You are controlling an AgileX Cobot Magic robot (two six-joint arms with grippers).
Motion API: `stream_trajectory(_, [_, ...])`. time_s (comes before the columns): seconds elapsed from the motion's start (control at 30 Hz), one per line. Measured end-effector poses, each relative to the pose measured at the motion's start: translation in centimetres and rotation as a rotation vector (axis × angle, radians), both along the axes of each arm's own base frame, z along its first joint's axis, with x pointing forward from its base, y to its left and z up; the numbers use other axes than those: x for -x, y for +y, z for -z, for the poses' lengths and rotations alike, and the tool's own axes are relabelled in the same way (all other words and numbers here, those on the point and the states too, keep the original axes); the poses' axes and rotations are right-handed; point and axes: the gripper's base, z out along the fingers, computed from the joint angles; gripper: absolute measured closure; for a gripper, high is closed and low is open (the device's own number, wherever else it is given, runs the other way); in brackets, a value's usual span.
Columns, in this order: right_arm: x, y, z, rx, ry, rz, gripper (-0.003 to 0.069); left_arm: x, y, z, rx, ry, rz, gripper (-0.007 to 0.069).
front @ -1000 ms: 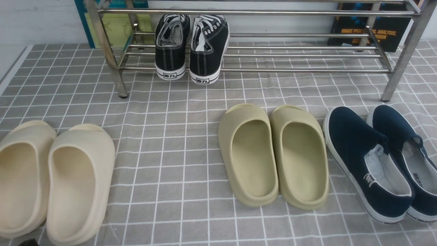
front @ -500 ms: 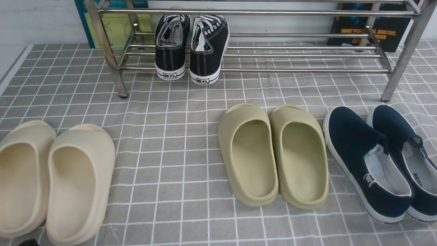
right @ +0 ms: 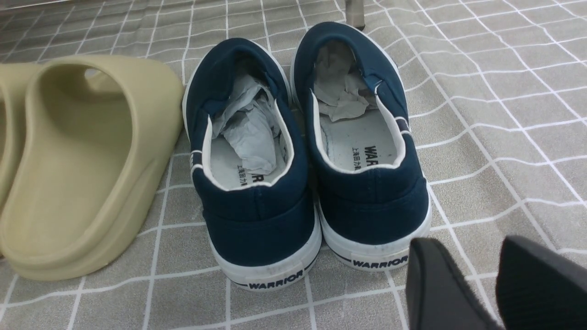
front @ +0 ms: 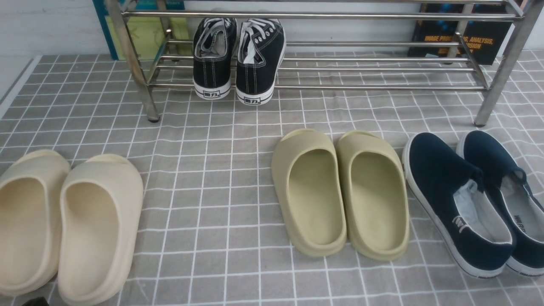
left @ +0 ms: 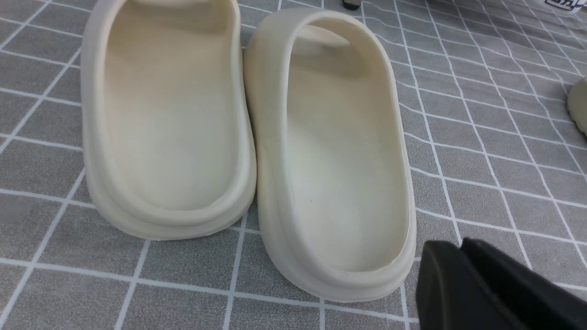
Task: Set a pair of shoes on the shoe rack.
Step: Use the right arm to grab the shoe closest to it
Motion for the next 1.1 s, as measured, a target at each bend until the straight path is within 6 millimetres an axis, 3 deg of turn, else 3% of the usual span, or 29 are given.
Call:
stream_trajectory(0.2, [0.0, 0.1, -0.1, -0.024, -0.014, 0.0, 0.042, 0.0, 0.0, 0.0, 0.0, 0.0, 0.0, 0.0574])
stream_trajectory(0.33, [-0.2, 0.4, -0.3, -0.222, -0.062, 0.016, 0.042, 0.0, 0.0, 0.0, 0.0, 0.0, 0.0, 0.057])
stream_trajectory(0.4, [-0.3, 0.9, -0.7, -0.553, -0.107, 0.046, 0.042, 0.0, 0.0, 0.0, 0.0, 0.0, 0.0, 0.0567])
stream_trajectory(0.57, [-0.3, 1.3, -1.2, -0.942, -0.13, 0.08, 0.042, 0.0, 0.0, 0.0, 0.0, 0.0, 0.0, 0.0564])
stream_trajectory(0.73, [-0.3, 1.3, -1.3, -0.978, -0.136, 0.086, 0.042, 0.0, 0.0, 0.0, 0.0, 0.0, 0.0, 0.0562])
stream_trajectory(0.97, [-0.4, 1.0, -1.6, -0.843, -0.167, 0.071, 0.042, 0.0, 0.0, 0.0, 0.0, 0.0, 0.0, 0.0553])
stream_trajectory(1.1, [0.1, 1.2, -4.5, -0.695, -0.219, 0.008, 0.0467, 0.0, 0.0, 0.0, 0.0, 0.0, 0.0, 0.0548])
